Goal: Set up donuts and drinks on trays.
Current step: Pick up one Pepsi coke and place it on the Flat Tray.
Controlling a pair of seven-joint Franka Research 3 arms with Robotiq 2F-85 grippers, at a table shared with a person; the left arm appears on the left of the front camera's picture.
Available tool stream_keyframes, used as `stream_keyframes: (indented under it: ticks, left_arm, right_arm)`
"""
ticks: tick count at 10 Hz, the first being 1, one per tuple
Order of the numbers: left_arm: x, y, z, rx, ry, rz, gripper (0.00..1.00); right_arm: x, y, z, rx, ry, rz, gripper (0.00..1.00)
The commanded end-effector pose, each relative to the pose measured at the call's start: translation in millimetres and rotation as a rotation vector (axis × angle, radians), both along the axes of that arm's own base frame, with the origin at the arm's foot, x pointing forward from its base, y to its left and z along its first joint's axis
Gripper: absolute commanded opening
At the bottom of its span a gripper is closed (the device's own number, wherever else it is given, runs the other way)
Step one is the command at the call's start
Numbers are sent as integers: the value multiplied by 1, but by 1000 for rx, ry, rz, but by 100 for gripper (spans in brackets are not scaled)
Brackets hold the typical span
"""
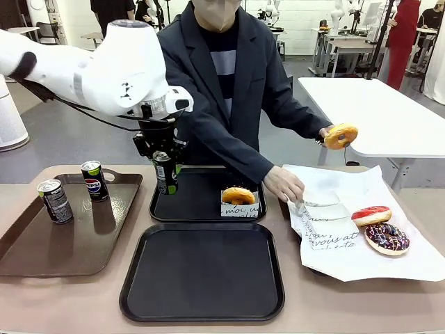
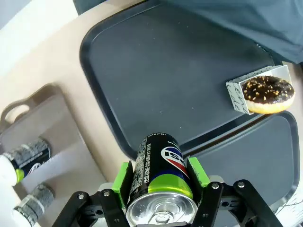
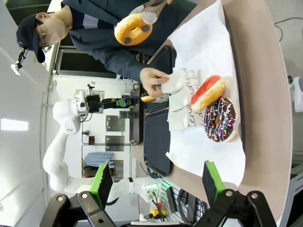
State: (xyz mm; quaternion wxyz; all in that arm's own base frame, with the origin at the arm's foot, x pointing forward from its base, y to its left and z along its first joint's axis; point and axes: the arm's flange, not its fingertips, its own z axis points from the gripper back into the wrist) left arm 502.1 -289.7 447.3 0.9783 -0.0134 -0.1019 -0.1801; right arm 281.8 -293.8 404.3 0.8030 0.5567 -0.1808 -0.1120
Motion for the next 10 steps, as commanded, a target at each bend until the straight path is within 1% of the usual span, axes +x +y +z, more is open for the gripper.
stream_keyframes:
  ticks: [1, 2, 3, 4, 5, 6, 7, 8, 10]
  left_arm:
    - [11, 3, -4, -13, 11, -33, 59]
    - [3, 14, -1, -15, 58, -9, 59]
    - [-28, 40, 16, 10, 145, 31, 59]
    - [-68, 71, 32, 18, 185, -20, 59]
    - [-104, 102, 39, 52, 208, -54, 59]
    - [-131, 129, 43, 49, 200, -52, 59]
    - [-145, 142, 45, 48, 178, -40, 59]
    - [-151, 147, 46, 52, 166, -41, 59]
    - [-151, 148, 47, 52, 159, -43, 59]
  right_arm:
    - [0, 0, 1, 7, -7, 0, 100]
    - [0, 0, 1, 7, -7, 0, 100]
    - [0, 0, 1, 7, -7, 0, 100]
    - [0, 0, 1, 7, -7, 0, 100]
    - [0, 0, 1, 7, -7, 0, 100]
    - [0, 0, 1, 7, -7, 0, 100]
    - [0, 0, 1, 7, -7, 0, 100]
    - [0, 0, 1, 7, -7, 0, 100]
    - [0, 0, 1, 7, -7, 0, 100]
